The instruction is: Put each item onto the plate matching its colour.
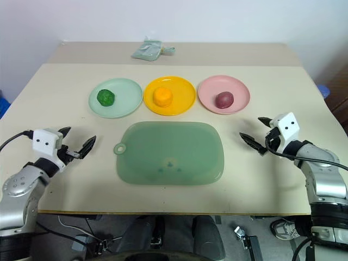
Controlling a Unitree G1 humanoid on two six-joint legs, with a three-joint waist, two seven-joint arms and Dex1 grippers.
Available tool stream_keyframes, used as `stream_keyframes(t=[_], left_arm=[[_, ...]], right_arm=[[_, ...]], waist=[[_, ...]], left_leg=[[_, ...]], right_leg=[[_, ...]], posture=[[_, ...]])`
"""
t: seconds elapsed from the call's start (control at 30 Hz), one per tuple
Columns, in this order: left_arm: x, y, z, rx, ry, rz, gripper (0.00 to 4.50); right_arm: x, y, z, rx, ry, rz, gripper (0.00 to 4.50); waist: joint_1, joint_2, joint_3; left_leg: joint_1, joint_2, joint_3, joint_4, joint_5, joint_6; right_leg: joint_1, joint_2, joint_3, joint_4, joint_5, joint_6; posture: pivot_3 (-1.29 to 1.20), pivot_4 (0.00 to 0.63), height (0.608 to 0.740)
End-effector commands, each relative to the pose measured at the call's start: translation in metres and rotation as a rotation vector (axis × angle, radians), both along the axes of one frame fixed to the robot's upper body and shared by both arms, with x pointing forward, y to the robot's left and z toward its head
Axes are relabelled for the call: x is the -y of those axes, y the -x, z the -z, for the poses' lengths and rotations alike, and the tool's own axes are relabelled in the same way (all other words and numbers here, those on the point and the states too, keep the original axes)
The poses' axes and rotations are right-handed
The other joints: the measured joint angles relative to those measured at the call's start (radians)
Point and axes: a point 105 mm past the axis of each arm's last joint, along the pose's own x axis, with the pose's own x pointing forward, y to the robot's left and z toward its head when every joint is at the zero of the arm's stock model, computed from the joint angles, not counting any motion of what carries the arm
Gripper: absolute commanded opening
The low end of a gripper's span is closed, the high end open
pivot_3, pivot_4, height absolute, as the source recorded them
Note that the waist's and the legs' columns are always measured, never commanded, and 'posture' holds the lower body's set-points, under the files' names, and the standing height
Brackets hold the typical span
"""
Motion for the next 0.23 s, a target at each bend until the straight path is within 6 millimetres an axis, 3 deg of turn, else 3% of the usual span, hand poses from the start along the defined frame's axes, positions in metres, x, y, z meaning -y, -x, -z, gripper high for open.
stream_keyframes(t=[0.03,0.23], left_arm=[[0.001,0.006,-0.017,0.069,-0.006,-0.021,4.50],[0.006,0.015,-0.013,0.058,0.002,-0.037,4.50]], right_arm=[[0.008,-0.007,-0.009,0.042,0.005,0.010,4.46],[0.010,-0.018,-0.002,0.035,-0.007,-0.010,4.46]], waist=[[0.000,0.000,0.000],[-0.002,0.000,0.000]], left_leg=[[0.000,0.000,0.000,0.000,0.001,-0.001],[0.000,0.000,0.000,-0.001,0.002,-0.003]], right_leg=[[0.000,0.000,0.000,0.000,0.000,0.000],[0.000,0.000,0.000,0.000,0.000,0.000]], posture=[[0.00,0.150,0.740],[0.00,0.150,0.740]])
